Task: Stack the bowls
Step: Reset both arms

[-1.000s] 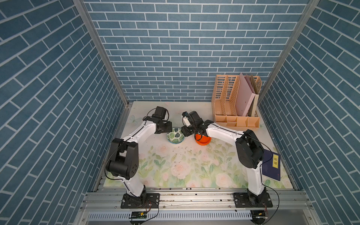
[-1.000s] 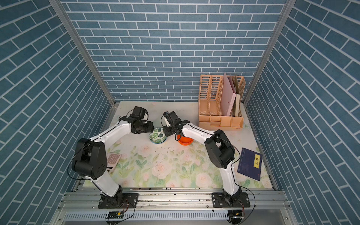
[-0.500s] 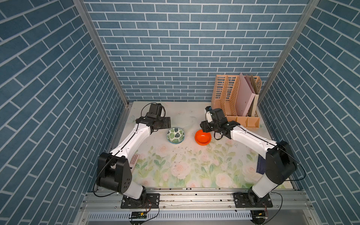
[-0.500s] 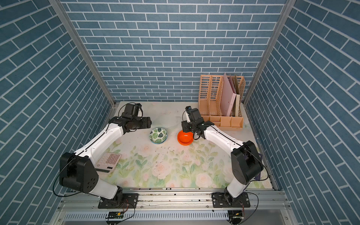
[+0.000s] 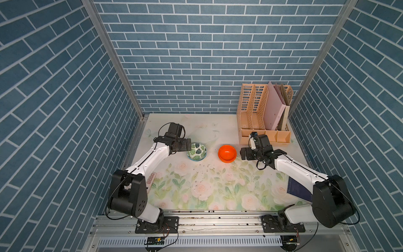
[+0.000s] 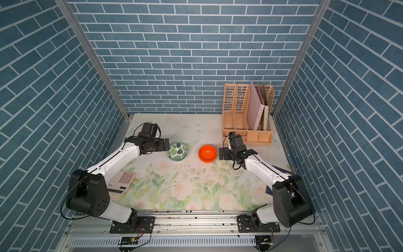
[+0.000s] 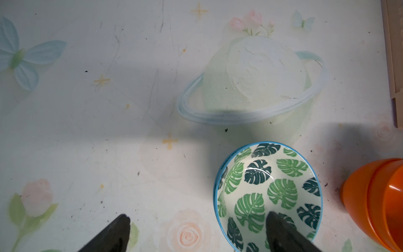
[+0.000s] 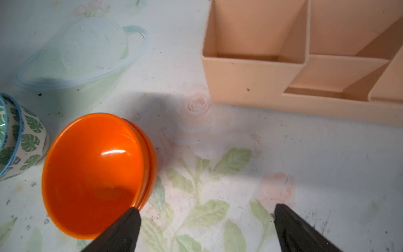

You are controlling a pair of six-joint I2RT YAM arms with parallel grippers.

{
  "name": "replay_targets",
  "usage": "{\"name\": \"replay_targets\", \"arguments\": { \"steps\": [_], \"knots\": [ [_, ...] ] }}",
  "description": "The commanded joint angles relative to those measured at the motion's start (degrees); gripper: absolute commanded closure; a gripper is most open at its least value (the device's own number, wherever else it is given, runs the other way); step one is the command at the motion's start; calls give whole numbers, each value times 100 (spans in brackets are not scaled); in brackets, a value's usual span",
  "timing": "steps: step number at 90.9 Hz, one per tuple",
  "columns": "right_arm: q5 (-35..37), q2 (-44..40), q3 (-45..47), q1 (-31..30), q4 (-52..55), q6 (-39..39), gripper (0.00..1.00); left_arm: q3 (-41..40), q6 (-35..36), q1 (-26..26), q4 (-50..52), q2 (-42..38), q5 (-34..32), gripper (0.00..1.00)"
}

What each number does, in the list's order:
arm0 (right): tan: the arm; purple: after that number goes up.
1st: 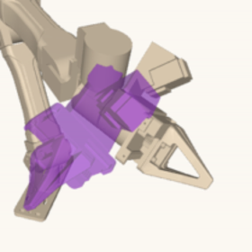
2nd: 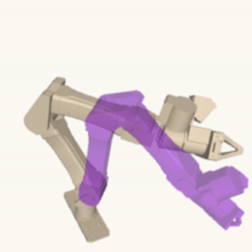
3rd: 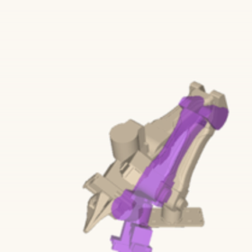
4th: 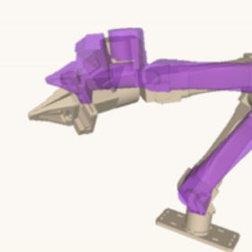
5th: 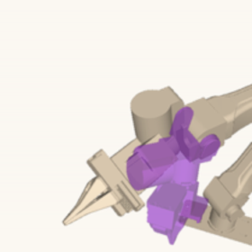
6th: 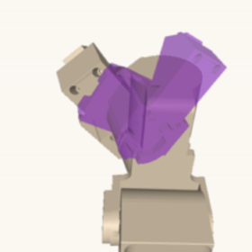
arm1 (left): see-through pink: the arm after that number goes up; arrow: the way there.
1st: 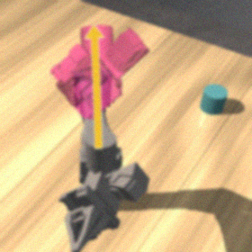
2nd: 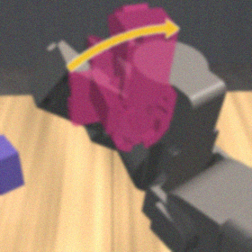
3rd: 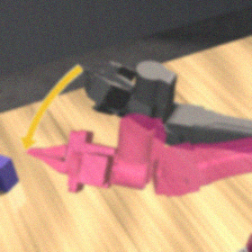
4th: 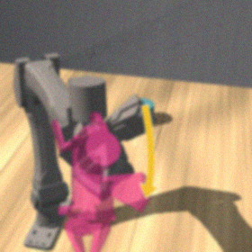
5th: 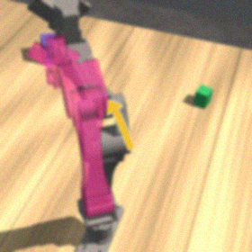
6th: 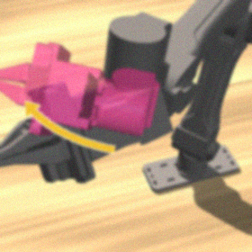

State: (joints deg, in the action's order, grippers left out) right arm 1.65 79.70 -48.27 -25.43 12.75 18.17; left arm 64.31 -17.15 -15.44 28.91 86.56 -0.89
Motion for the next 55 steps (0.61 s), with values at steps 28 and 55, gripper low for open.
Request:
{"name": "replay_targets", "arguments": {
  "steps": [28,55],
  "knots": [
    [246,-1059,498,1098,-674,-31,0,-422,-384,431,-693,-510,-1907,0],
    [424,-1642,1255,2091,-2016,-367,0,-1948,422,693,-2844,-1462,-2434,0]
  ]
}}
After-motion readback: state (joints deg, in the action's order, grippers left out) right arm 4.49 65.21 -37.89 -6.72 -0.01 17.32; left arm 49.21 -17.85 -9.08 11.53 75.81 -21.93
